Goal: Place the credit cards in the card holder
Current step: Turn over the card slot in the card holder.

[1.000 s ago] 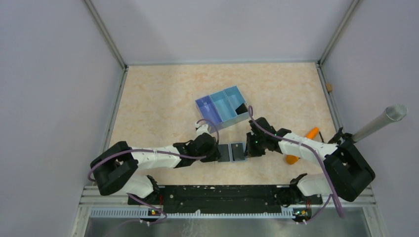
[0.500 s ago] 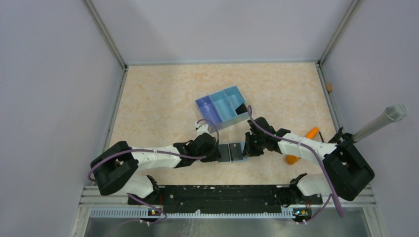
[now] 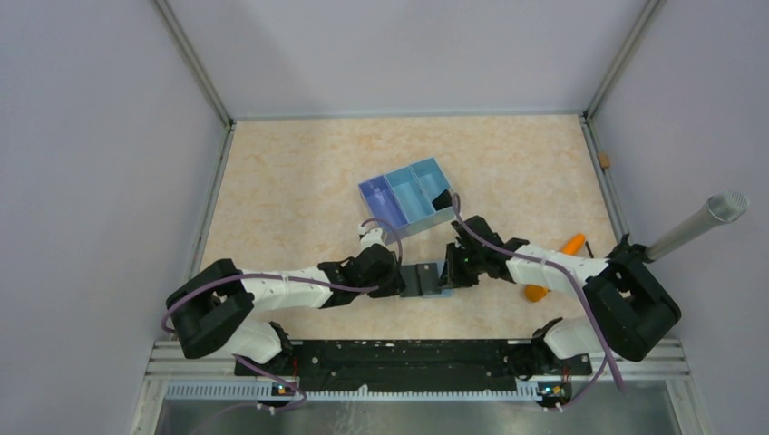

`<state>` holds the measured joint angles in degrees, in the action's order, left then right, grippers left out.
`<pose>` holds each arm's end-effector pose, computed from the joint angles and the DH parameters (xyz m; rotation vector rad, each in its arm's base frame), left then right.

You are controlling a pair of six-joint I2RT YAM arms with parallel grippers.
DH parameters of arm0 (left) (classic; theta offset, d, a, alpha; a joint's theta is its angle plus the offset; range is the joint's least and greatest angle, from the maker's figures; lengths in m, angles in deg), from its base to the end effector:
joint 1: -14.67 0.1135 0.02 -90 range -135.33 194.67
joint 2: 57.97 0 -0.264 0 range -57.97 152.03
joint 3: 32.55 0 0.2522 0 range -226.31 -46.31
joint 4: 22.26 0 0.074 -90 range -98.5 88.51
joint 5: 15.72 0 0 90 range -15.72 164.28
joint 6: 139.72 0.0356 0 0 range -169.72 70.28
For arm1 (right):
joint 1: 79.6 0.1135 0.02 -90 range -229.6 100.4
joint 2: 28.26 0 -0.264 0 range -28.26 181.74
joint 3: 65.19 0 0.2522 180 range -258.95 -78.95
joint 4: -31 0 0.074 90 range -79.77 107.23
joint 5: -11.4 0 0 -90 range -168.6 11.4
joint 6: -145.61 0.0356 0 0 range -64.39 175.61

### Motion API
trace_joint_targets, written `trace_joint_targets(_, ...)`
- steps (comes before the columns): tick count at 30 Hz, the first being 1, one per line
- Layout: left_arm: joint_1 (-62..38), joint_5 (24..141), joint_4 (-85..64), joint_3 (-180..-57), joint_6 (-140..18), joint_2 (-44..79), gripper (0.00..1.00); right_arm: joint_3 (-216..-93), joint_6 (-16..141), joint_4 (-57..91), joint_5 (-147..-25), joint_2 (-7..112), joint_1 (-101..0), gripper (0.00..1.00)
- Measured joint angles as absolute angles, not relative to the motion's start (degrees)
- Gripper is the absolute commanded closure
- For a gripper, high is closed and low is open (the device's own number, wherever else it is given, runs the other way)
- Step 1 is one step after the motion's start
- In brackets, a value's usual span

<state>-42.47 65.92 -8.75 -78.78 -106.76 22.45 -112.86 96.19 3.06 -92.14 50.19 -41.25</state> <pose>0.1444 -0.2141 0.1513 -0.0693 2.5292 -0.7210 0.1832 0.1556 0.1503 -0.0382 2.7726 0.7471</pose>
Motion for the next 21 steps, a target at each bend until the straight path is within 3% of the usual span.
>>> trace_joint_targets(21,-42.5,65.9,-8.7,-78.8,-106.8,22.5,0.56,-109.7,102.2,10.1,-95.4,43.5,-41.2,0.81)
